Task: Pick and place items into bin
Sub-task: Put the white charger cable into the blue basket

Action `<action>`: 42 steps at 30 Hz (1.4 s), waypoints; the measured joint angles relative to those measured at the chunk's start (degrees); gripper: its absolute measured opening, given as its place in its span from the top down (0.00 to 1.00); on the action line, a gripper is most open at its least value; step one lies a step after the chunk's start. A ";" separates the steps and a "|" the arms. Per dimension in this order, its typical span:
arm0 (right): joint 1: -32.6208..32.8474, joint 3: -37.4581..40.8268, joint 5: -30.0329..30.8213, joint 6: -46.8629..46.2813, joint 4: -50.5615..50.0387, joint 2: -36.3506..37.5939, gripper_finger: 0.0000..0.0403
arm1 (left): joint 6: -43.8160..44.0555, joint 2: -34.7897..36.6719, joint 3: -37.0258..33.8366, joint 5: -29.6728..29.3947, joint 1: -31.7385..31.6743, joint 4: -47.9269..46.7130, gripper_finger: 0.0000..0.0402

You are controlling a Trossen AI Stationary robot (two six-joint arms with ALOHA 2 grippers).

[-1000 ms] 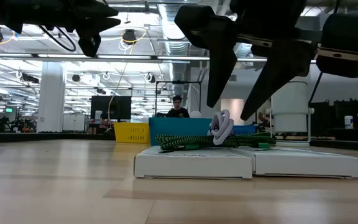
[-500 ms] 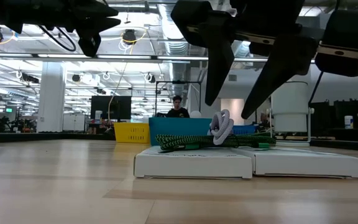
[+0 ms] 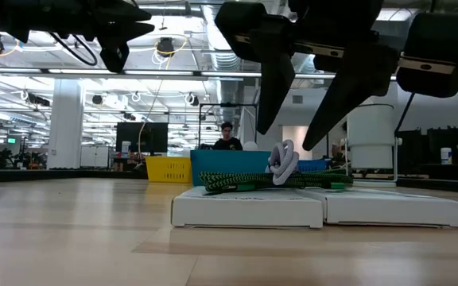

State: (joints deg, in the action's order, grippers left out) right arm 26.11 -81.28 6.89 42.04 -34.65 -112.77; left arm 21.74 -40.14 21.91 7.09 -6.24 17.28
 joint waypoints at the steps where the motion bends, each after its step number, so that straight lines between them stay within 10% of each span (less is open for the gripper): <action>1: 0.00 0.00 -0.09 0.00 0.00 0.00 0.58 | 0.02 0.02 0.00 0.00 0.02 0.00 0.82; 22: -0.26 -0.04 -2.07 0.45 0.79 -2.71 0.59 | 0.09 0.02 0.04 0.00 0.00 -0.35 0.82; 42: -0.26 0.00 -1.89 0.44 0.77 -2.62 0.88 | 0.58 0.01 0.04 0.01 0.02 -0.33 0.82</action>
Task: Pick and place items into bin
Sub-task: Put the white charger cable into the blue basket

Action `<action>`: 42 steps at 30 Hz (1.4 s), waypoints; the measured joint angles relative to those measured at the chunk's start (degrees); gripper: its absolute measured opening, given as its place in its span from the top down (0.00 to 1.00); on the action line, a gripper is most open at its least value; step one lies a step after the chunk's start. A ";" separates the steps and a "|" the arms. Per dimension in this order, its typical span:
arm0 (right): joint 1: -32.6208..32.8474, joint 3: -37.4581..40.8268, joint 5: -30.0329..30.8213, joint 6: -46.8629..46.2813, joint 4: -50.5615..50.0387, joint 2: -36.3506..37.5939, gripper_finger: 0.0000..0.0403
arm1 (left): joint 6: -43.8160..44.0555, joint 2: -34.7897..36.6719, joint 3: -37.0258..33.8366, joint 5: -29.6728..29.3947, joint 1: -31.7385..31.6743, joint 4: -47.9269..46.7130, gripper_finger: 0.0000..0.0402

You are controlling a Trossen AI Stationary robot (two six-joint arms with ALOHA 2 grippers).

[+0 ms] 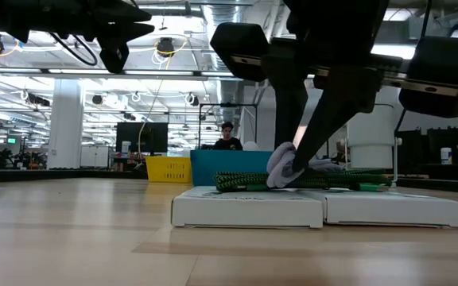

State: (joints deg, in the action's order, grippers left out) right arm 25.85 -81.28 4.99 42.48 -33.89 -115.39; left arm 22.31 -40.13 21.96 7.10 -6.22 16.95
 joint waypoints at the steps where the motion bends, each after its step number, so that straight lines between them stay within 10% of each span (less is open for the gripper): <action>1: 0.00 0.00 0.06 0.00 0.02 0.00 0.89 | 0.01 0.01 0.00 0.00 -0.01 0.00 0.82; 25: -0.10 -12.11 15.02 -6.07 -16.11 0.11 0.94 | 3.07 0.00 0.00 0.01 -0.02 0.04 0.82; 42: -19.70 -26.24 19.09 -15.72 -40.81 0.11 0.96 | 4.54 -0.01 0.00 0.01 -0.02 -1.92 0.82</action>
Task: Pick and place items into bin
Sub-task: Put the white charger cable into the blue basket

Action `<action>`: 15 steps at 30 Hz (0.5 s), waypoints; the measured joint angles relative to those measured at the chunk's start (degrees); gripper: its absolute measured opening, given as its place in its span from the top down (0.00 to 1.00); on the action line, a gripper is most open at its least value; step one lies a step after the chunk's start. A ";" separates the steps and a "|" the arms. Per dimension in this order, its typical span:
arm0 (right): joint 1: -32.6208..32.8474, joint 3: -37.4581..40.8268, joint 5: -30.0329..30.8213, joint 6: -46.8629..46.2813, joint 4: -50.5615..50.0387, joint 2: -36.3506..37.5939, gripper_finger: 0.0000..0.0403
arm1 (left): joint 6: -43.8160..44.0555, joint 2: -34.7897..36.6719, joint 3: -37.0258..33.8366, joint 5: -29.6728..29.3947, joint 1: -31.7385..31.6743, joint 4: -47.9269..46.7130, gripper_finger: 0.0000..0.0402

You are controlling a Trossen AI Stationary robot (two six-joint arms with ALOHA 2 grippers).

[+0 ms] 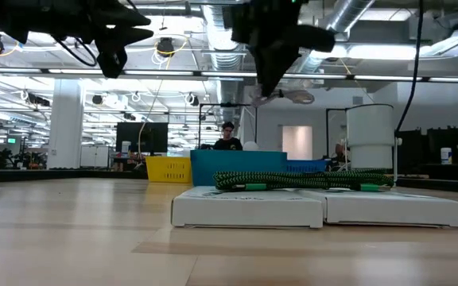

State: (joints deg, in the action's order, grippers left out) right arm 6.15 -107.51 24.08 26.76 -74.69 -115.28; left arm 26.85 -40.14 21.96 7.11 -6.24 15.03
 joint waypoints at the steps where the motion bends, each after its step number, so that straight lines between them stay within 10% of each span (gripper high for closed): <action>1: -1.72 -0.51 -0.12 0.01 -1.01 -0.02 0.96 | 0.00 0.02 0.00 0.00 0.02 -0.23 0.82; 15: -30.49 -4.29 -14.40 2.19 -3.98 -0.07 0.96 | 1.49 0.02 0.00 -0.02 0.02 -1.05 0.82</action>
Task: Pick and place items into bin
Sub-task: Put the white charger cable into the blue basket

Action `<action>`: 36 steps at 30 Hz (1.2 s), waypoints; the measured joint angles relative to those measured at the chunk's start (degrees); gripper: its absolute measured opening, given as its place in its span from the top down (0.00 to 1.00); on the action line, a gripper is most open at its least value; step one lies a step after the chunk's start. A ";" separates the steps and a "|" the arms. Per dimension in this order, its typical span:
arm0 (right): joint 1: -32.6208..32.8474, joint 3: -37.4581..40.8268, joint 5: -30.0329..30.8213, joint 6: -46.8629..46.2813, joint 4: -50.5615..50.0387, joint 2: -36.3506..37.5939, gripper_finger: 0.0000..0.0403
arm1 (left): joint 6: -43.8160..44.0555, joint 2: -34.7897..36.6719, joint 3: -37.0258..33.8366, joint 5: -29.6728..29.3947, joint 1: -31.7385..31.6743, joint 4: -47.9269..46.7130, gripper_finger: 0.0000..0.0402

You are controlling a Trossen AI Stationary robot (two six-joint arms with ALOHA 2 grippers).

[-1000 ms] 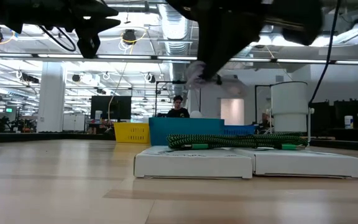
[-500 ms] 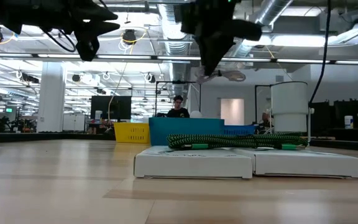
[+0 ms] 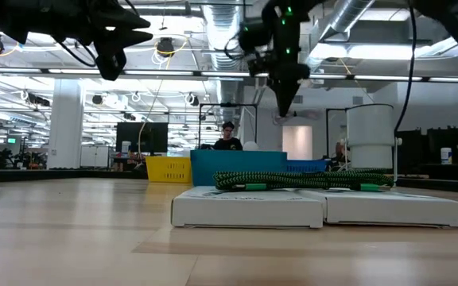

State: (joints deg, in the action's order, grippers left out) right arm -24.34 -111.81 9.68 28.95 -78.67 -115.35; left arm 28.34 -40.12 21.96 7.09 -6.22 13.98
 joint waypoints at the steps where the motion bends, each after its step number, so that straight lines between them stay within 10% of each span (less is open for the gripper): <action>1: -1.70 0.00 -0.47 -0.02 1.15 0.00 0.95 | 0.00 0.00 0.00 0.00 0.00 0.00 0.82; 16: -16.90 0.01 -7.11 -2.16 15.72 -0.02 0.93 | 0.00 0.00 0.00 0.00 -0.01 -2.01 0.82; 36: -16.93 0.00 -9.67 -3.52 11.85 -0.02 0.87 | -1.33 0.00 -0.02 -1.91 0.00 -3.08 0.82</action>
State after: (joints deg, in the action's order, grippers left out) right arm -41.28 -111.81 0.01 25.43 -66.82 -115.37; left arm 27.00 -40.12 21.93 5.18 -6.22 10.90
